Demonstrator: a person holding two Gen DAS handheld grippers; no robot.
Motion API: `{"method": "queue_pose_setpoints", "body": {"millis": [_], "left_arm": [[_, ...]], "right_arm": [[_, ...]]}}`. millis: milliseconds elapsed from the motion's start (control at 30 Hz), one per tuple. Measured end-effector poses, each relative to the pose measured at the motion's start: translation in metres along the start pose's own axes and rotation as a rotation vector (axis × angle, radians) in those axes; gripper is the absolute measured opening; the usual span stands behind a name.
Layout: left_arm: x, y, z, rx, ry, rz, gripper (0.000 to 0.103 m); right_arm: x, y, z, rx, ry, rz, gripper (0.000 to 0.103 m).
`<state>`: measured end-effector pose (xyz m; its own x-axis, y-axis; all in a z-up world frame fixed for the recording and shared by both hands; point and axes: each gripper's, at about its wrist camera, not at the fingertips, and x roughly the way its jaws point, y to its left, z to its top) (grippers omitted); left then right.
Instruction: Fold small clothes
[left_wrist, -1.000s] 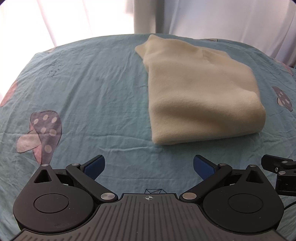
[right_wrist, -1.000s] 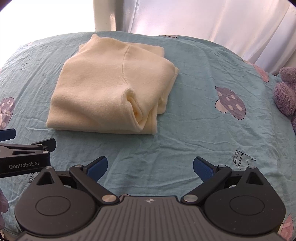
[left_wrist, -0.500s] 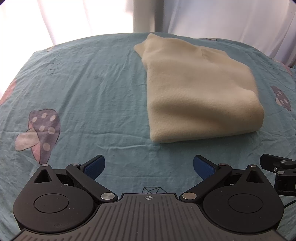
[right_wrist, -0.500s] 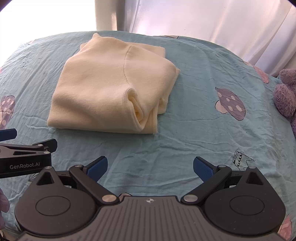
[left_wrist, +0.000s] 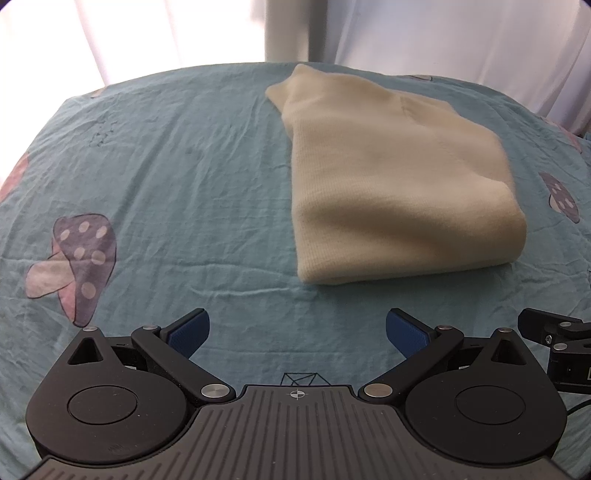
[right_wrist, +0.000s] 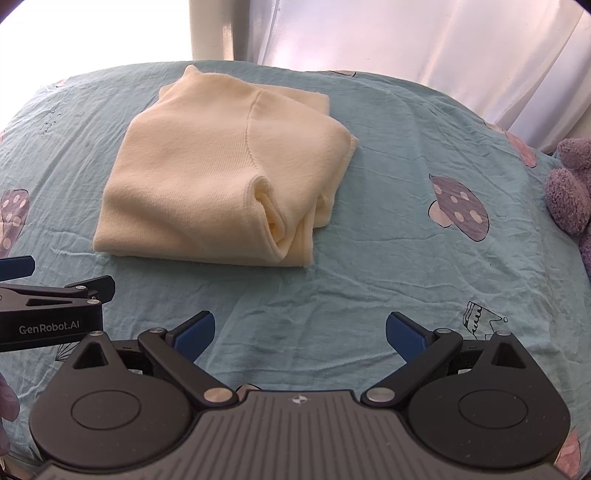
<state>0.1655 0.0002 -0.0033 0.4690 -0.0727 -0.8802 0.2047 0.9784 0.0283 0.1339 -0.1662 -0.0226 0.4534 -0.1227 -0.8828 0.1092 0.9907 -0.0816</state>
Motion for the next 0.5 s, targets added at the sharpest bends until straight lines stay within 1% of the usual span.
{"method": "queue_pose_setpoints", "body": {"millis": [500], "left_arm": [[0.0015,0.0005,-0.0001,-0.003,0.005,-0.006,0.103]], "right_arm": [[0.0003,-0.0007,0.0011,-0.005,-0.001,-0.01,0.099]]}}
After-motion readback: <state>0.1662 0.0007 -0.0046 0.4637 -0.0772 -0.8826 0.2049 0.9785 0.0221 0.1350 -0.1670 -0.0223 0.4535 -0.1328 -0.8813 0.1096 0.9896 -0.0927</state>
